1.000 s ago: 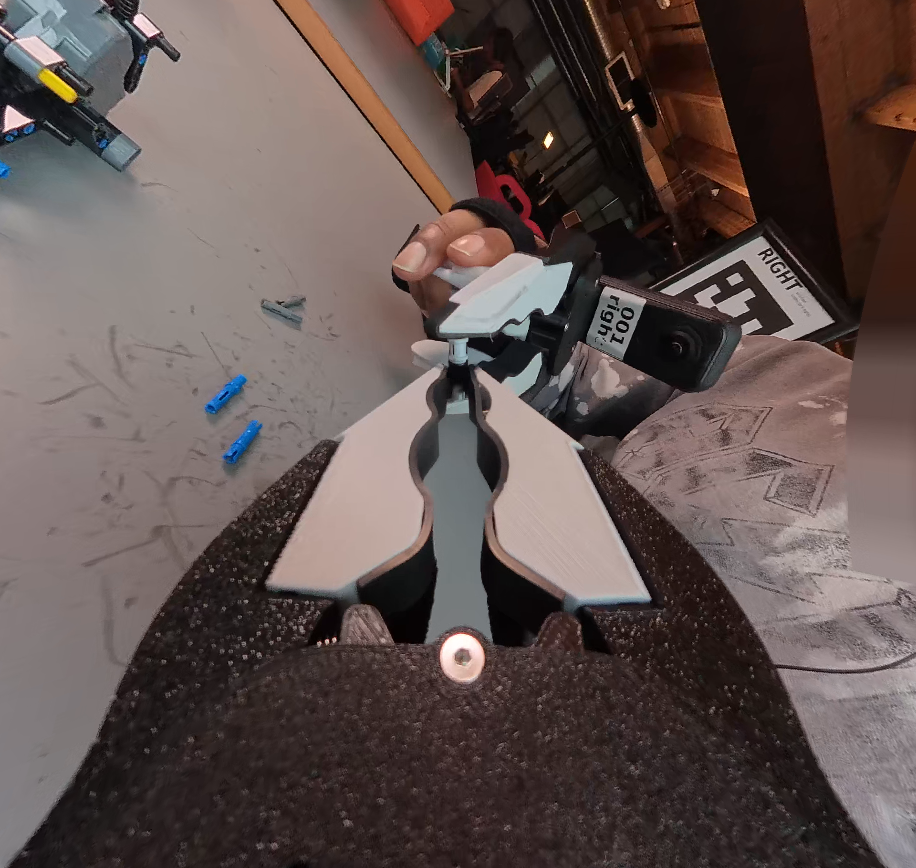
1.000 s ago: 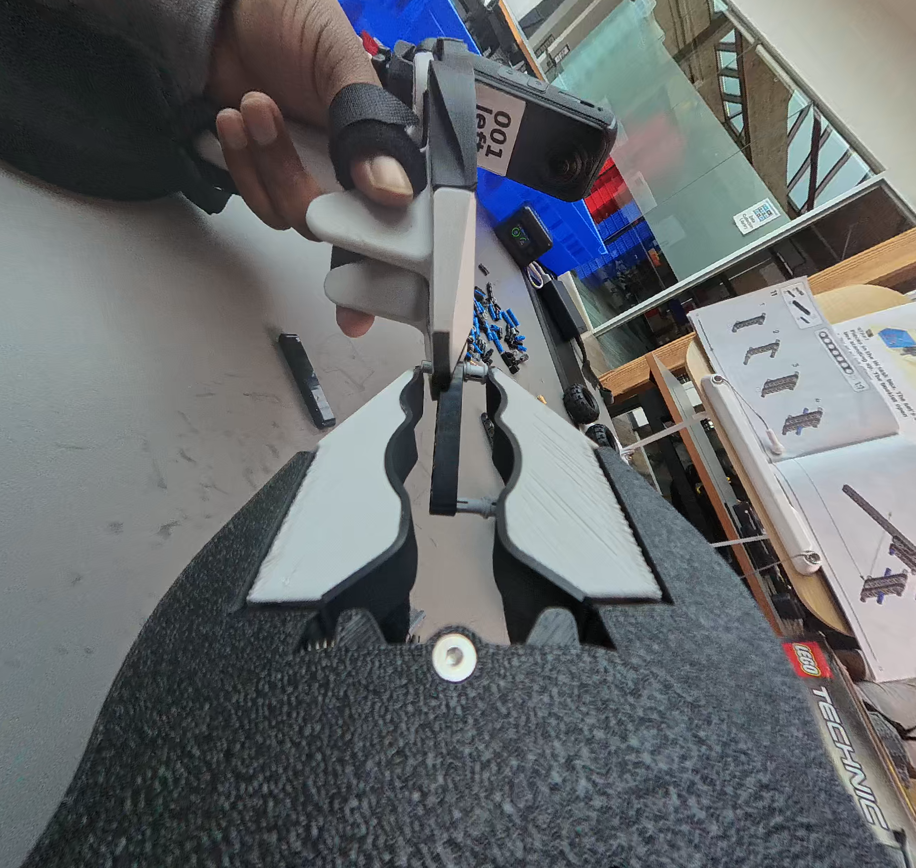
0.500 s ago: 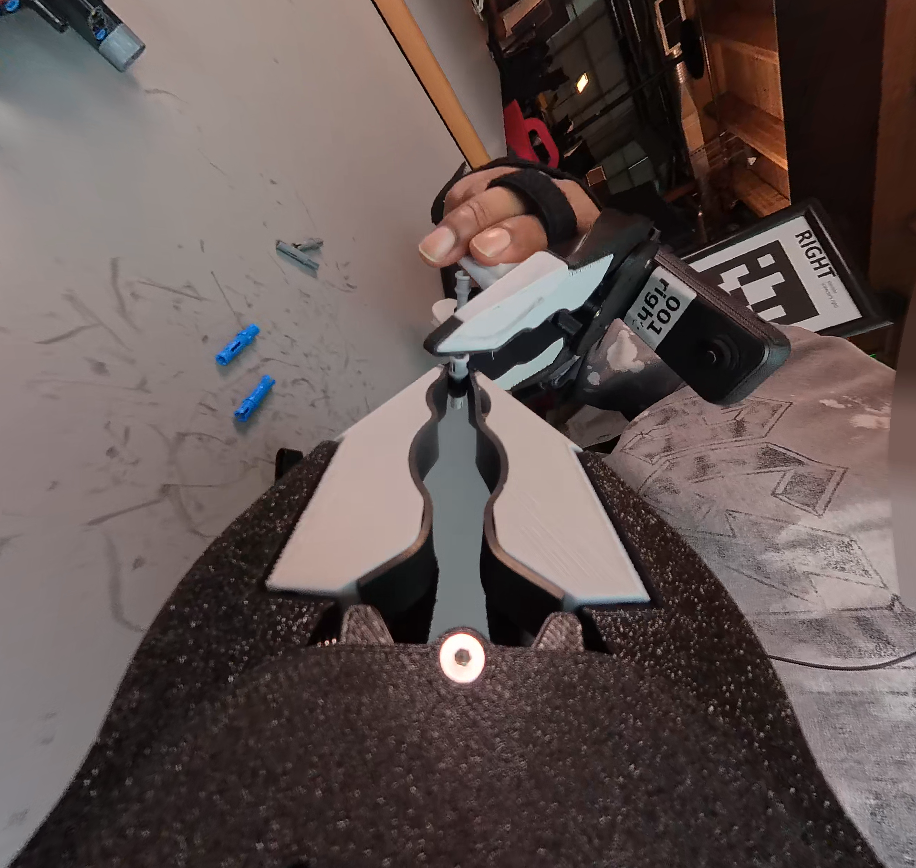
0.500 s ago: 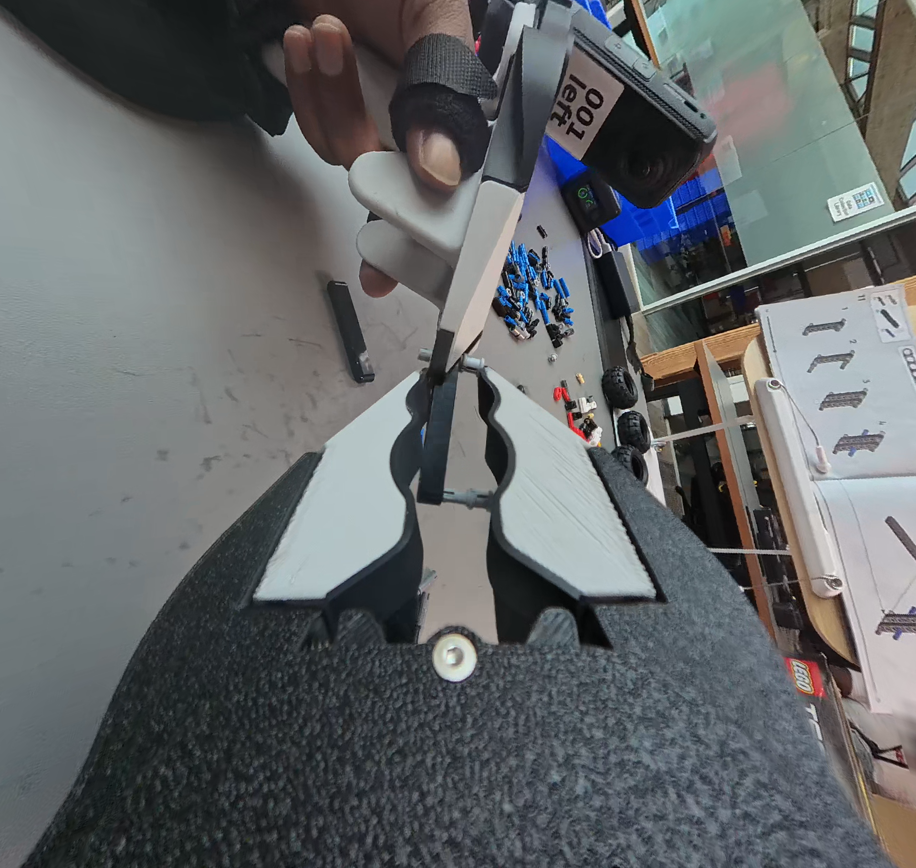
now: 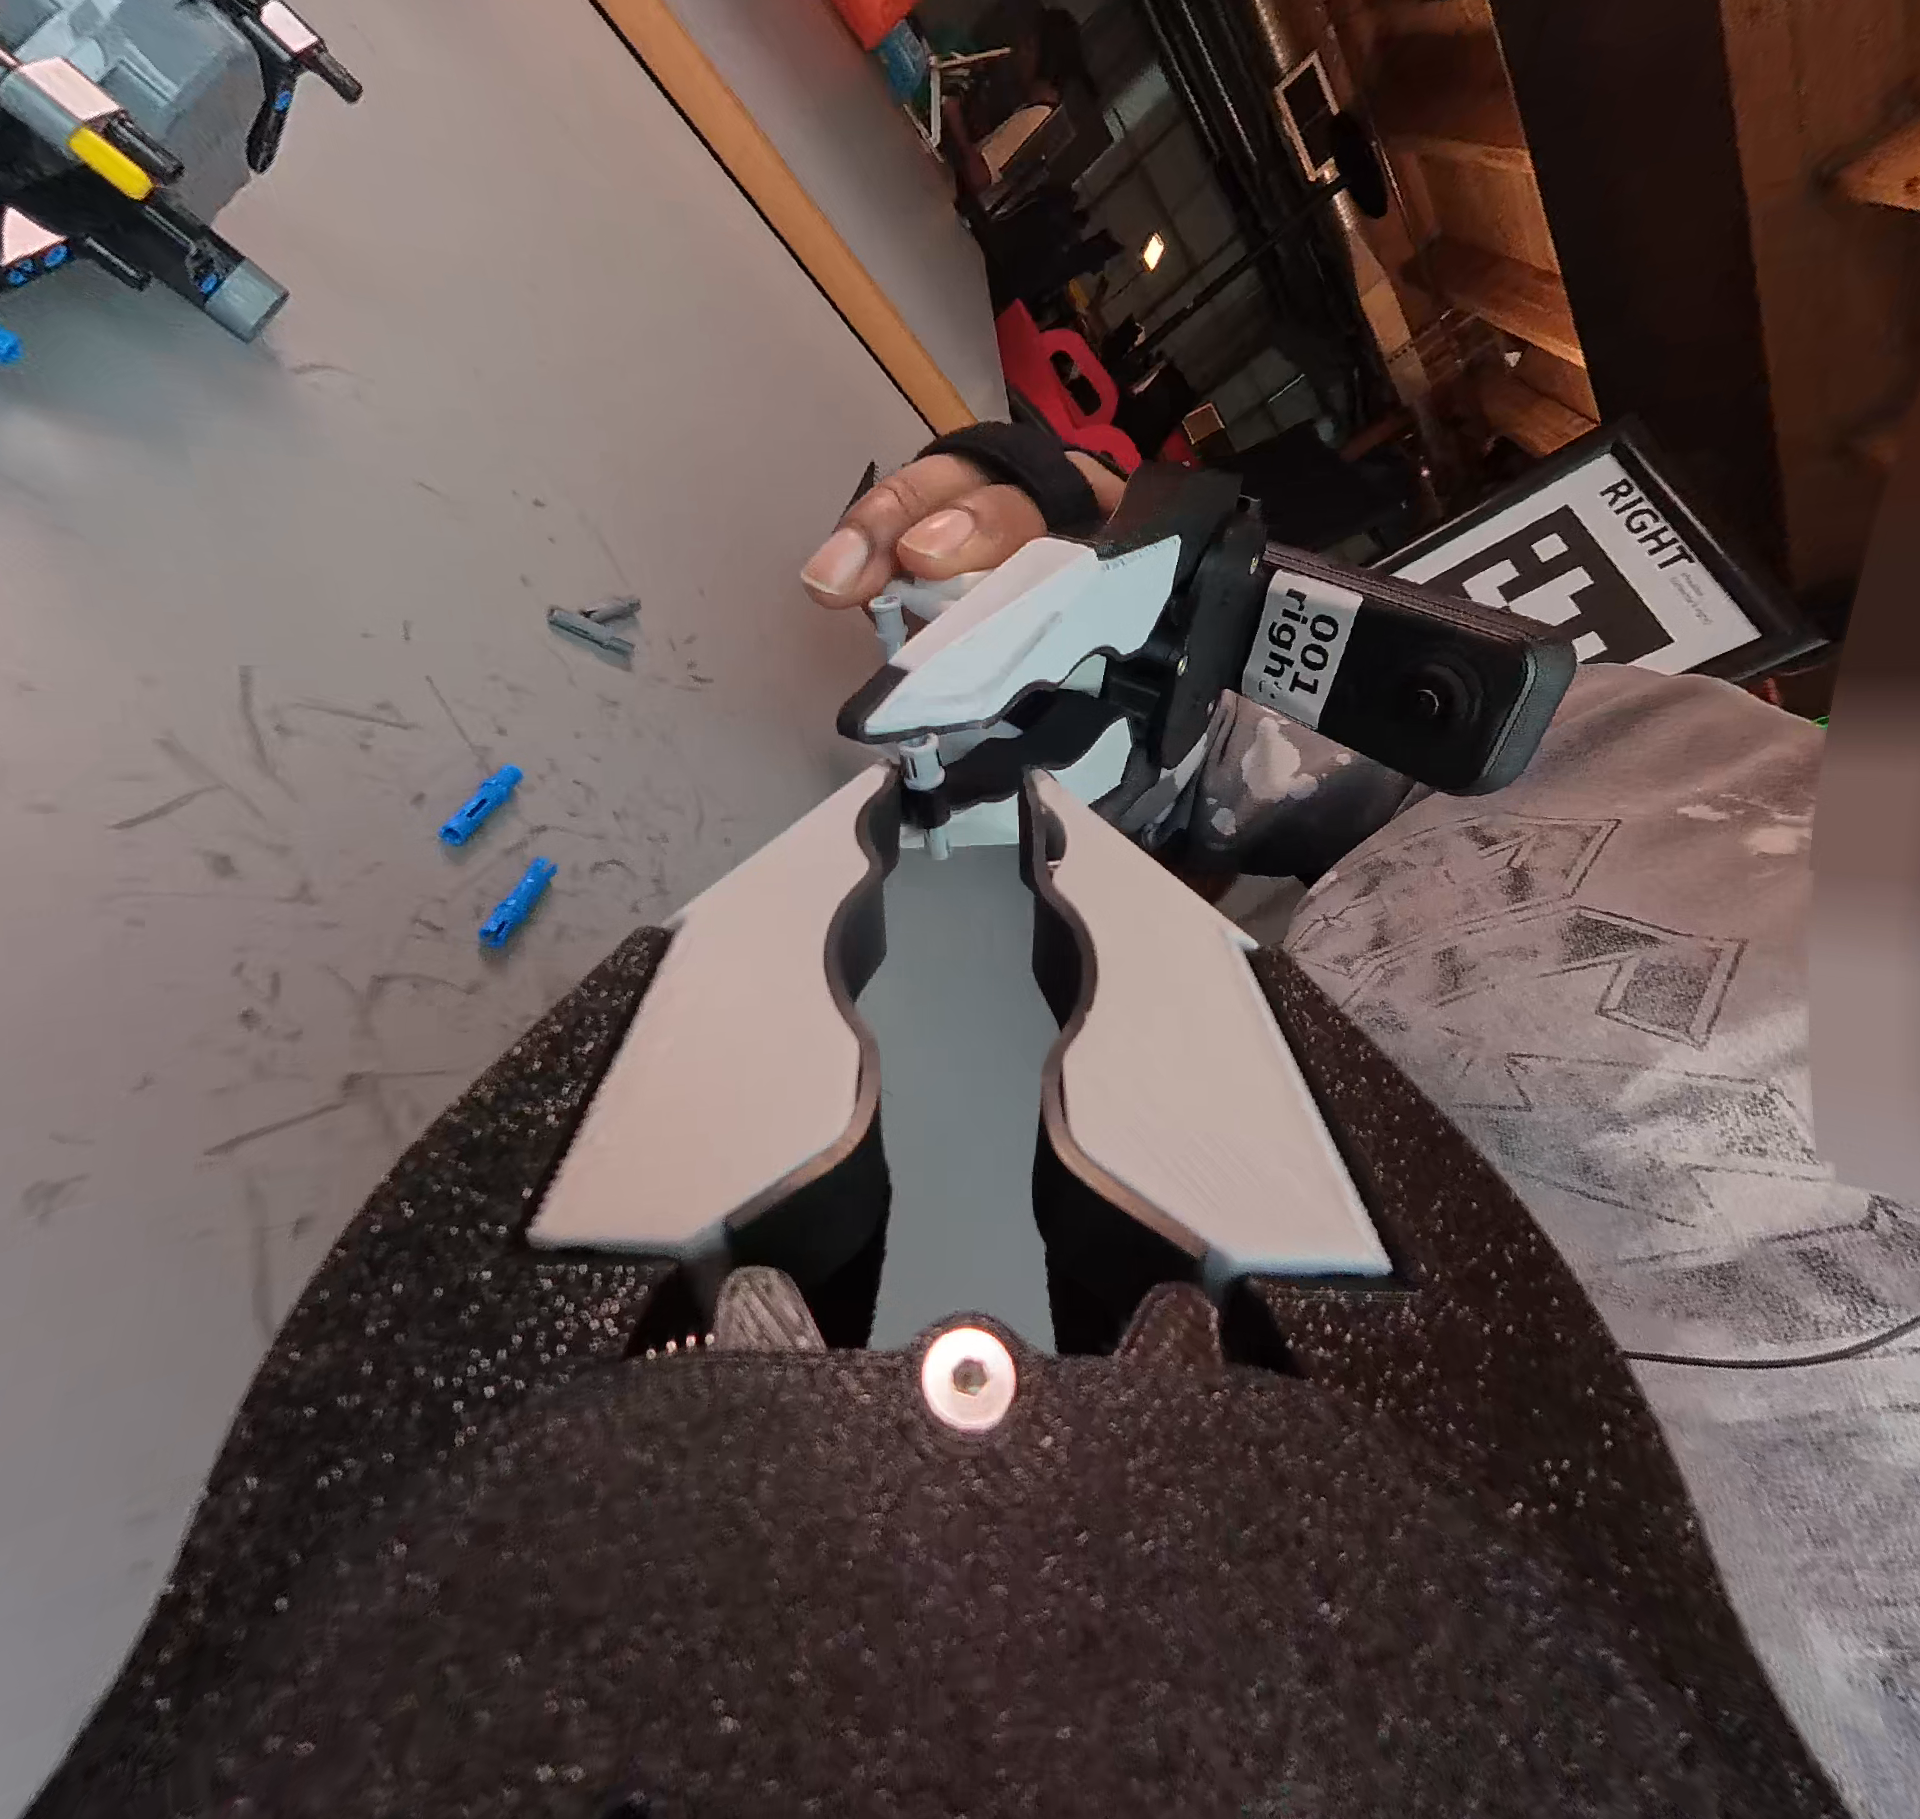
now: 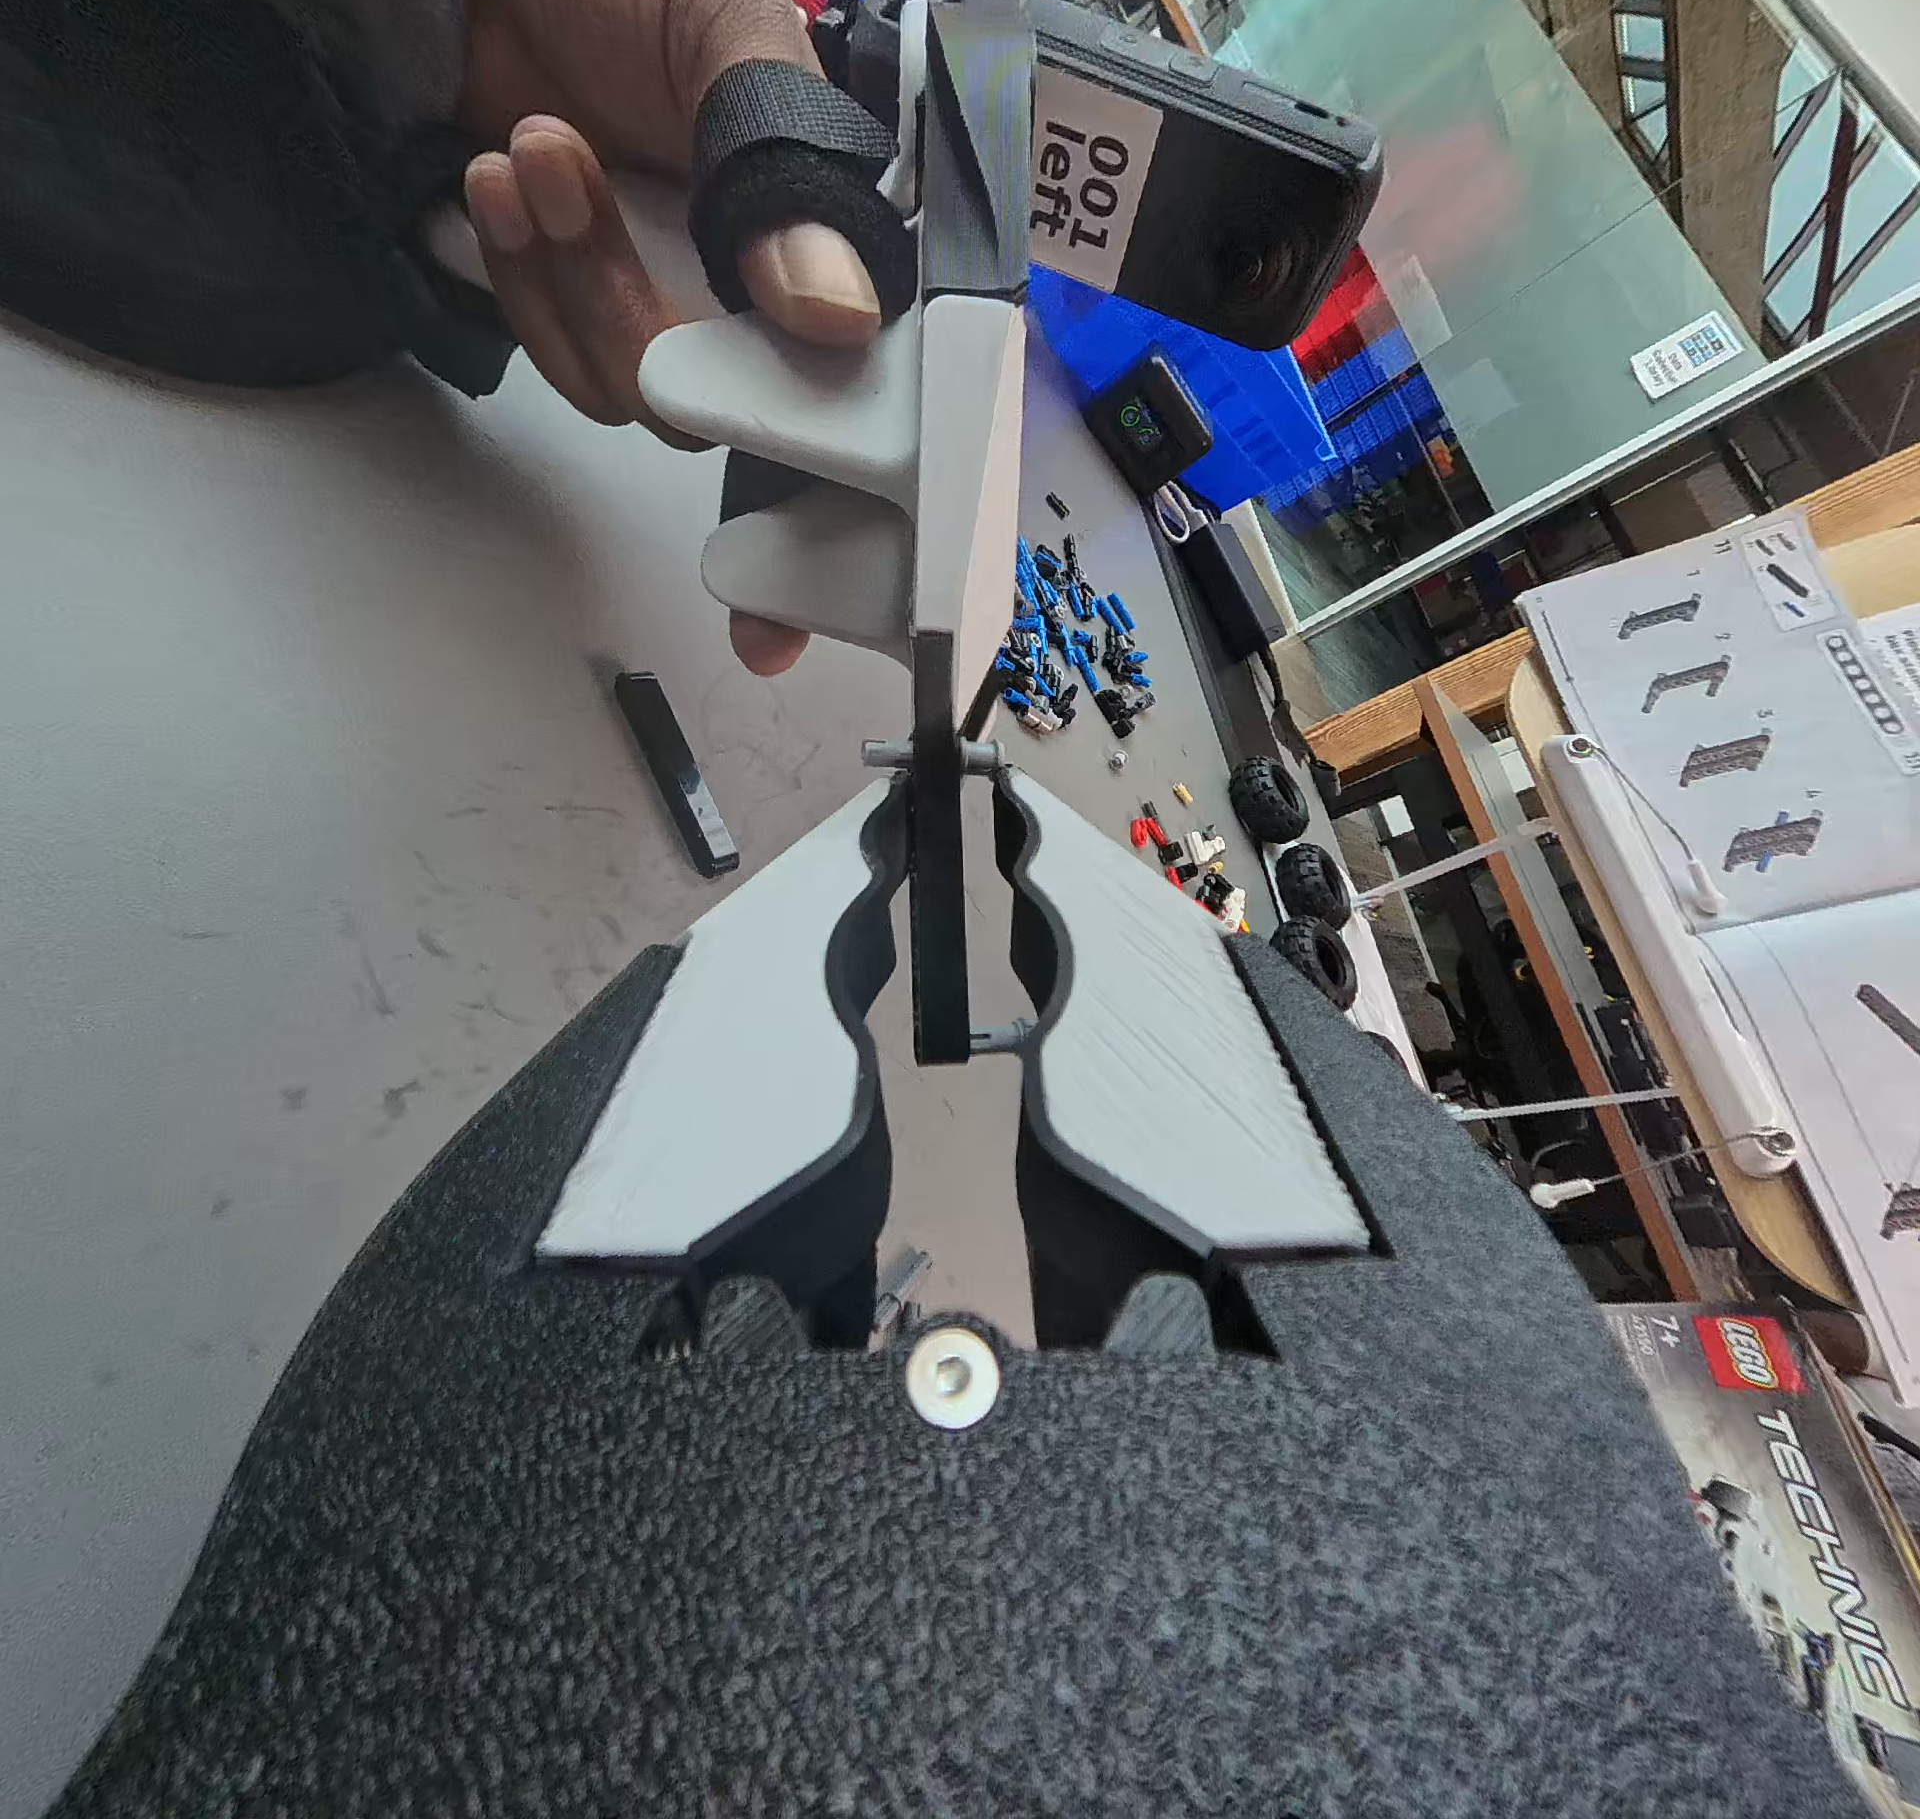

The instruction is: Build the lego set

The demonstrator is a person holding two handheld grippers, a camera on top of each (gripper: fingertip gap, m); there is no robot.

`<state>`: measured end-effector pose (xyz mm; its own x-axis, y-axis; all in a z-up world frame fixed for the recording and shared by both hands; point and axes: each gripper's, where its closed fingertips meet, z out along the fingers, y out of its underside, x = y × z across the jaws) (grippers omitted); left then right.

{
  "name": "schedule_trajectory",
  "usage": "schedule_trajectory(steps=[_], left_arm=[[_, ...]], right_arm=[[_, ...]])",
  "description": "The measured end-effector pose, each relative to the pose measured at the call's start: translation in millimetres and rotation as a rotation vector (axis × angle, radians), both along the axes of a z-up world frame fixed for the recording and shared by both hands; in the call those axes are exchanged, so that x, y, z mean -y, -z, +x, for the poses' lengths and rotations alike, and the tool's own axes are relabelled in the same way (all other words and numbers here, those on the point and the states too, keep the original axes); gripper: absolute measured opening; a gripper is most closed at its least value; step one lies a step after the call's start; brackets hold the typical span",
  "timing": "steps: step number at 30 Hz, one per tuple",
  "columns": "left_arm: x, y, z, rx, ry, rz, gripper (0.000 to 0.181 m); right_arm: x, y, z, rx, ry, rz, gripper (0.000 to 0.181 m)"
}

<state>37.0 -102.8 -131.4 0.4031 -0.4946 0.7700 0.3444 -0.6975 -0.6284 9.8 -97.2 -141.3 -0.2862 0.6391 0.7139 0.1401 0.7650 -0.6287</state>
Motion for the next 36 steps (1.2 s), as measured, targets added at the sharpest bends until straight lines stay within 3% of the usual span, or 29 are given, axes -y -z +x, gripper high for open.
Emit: schedule_trajectory(steps=[1, 5, 8, 12, 17, 21, 25, 33, 36], left_arm=[[-0.2, 0.2, -0.2, -0.009, -0.007, 0.005, 0.019], [-2.0, -1.3, -3.1, -0.004, -0.037, 0.012, 0.008], [-1.9, -2.9, -4.7, -0.002, -0.047, 0.017, 0.007], [-0.4, -8.3, -11.5, 0.046, -0.059, 0.025, 0.006], [1.9, -10.7, -12.7, 0.063, -0.044, 0.031, 0.006], [1.4, -10.9, -14.3, 0.077, -0.049, 0.03, 0.006], [2.2, 4.7, -9.5, -0.156, -0.039, 0.066, 0.025], [4.4, 24.5, 4.5, -0.627, 0.022, 0.237, 0.019], [5.2, 26.1, 5.6, -0.652, 0.028, 0.231, 0.018]], right_arm=[[0.8, -0.4, -0.2, -0.004, -0.003, -0.014, 0.016], [3.5, -3.3, -0.1, -0.016, -0.017, -0.041, 0.009], [1.3, -8.3, -0.9, -0.066, -0.004, -0.042, 0.022], [-12.9, -17.2, 5.3, -0.055, -0.006, -0.199, 0.044], [-14.2, -21.4, 17.4, -0.029, -0.083, -0.329, 0.034], [-11.5, -20.1, 17.7, -0.024, -0.091, -0.291, 0.028], [-7.4, -11.2, 21.1, 0.057, -0.112, -0.304, 0.028], [3.8, -0.4, 24.4, 0.148, -0.145, -0.301, 0.027], [3.7, 2.2, 25.3, 0.166, -0.149, -0.296, 0.027]])
